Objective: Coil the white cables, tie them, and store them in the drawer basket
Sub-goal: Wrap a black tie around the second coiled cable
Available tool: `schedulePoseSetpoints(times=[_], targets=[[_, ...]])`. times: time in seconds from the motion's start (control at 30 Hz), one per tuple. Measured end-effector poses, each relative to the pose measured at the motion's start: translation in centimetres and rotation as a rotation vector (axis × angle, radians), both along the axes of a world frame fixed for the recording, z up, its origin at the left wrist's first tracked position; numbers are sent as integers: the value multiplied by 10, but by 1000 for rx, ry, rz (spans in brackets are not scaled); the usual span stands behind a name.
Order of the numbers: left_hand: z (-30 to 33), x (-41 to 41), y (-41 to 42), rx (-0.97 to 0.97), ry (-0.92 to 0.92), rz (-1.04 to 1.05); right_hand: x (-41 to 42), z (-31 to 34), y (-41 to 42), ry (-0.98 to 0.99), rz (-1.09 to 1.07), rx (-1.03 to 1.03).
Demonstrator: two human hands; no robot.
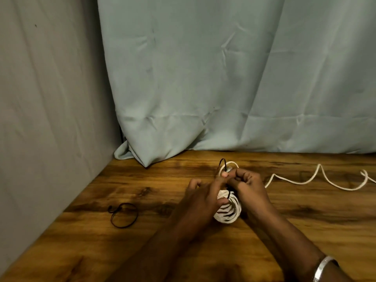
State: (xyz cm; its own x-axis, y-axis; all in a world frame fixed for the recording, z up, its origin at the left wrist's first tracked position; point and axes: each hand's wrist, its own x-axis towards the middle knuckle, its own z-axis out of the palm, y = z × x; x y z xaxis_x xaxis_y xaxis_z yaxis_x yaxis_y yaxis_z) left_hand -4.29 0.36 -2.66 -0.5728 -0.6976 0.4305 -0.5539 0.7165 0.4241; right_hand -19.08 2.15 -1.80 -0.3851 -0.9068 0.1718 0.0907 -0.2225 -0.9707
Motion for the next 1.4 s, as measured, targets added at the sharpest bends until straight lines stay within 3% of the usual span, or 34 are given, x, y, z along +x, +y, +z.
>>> schedulePoseSetpoints(times=[0.07,0.2,0.4,0.5,0.67,0.93,1.4], targets=[[0,-2,1,48,26,-31,-2,-1,0,-26,29,33],[6,-1,0,-116,-59,-67,-1,0,2,-100,123,86],[-4,6,-4,-37,213,-32,7,-1,0,-163,154,36],[-7,11,-10,-84,313,-13,9,0,0,-200,197,-27],[-13,10,-19,-67,285,16,7,-2,-3,-208,211,-69],[-13,12,-23,-76,357,15,8,-4,9,200,182,-189],[-13,12,-33,-104,439,-45,10,-3,13,307,91,-232]])
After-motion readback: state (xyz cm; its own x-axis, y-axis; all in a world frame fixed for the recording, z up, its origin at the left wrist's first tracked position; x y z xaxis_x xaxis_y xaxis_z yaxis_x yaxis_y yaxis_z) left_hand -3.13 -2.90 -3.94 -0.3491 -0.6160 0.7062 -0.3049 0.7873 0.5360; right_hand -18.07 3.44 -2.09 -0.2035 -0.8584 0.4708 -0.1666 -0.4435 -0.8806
